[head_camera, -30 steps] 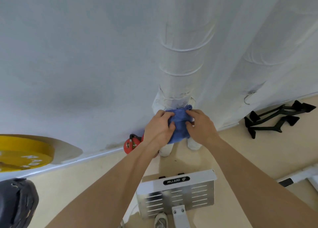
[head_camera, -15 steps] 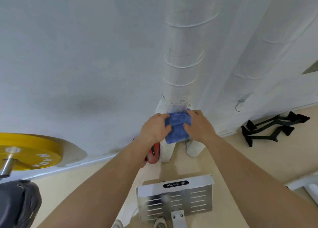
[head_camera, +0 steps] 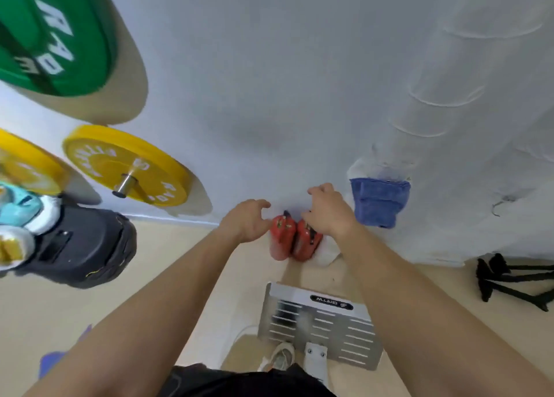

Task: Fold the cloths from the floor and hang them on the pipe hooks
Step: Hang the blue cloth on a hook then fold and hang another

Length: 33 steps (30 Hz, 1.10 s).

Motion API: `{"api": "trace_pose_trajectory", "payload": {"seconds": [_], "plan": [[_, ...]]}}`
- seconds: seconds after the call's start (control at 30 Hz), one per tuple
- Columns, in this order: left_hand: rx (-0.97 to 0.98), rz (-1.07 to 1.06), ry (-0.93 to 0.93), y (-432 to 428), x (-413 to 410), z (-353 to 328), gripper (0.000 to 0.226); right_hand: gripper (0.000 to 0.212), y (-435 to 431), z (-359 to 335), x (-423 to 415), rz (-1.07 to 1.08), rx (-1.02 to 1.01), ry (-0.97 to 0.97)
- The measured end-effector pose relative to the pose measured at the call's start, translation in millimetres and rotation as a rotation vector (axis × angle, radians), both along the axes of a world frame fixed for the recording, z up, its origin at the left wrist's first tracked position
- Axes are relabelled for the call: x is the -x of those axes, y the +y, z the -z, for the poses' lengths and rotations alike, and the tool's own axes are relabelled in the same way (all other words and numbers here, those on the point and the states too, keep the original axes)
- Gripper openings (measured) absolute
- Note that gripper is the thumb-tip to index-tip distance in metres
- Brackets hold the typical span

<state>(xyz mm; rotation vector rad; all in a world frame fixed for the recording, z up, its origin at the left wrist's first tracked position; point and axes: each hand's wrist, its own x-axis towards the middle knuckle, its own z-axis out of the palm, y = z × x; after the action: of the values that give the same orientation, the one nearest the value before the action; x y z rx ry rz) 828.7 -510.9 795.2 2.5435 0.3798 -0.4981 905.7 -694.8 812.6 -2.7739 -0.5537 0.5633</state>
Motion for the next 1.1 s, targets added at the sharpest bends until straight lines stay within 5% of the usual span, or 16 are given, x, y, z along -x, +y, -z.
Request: {"api": "trace_pose_trajectory", "payload": {"seconds": [0.37, 0.7, 1.0, 1.1], "plan": [[0.081, -0.659, 0.083, 195.3, 268.1, 39.8, 0.054, 0.055, 263.9, 30.6, 190.5, -0.590, 0.095, 0.088], [0.147, -0.933, 0.213, 309.6, 521.7, 90.0, 0.044, 0.049, 437.1, 90.7, 405.8, -0.907, 0.227, 0.159], [0.145, -1.098, 0.144, 381.5, 617.3, 141.8, 0.012, 0.053, 541.1, 158.6, 497.7, -1.158, 0.298, 0.216], [0.176, -1.153, 0.238, 412.9, 626.7, 173.4, 0.033, 0.054, 587.0, 199.5, 510.9, -1.210, 0.327, 0.266]]}}
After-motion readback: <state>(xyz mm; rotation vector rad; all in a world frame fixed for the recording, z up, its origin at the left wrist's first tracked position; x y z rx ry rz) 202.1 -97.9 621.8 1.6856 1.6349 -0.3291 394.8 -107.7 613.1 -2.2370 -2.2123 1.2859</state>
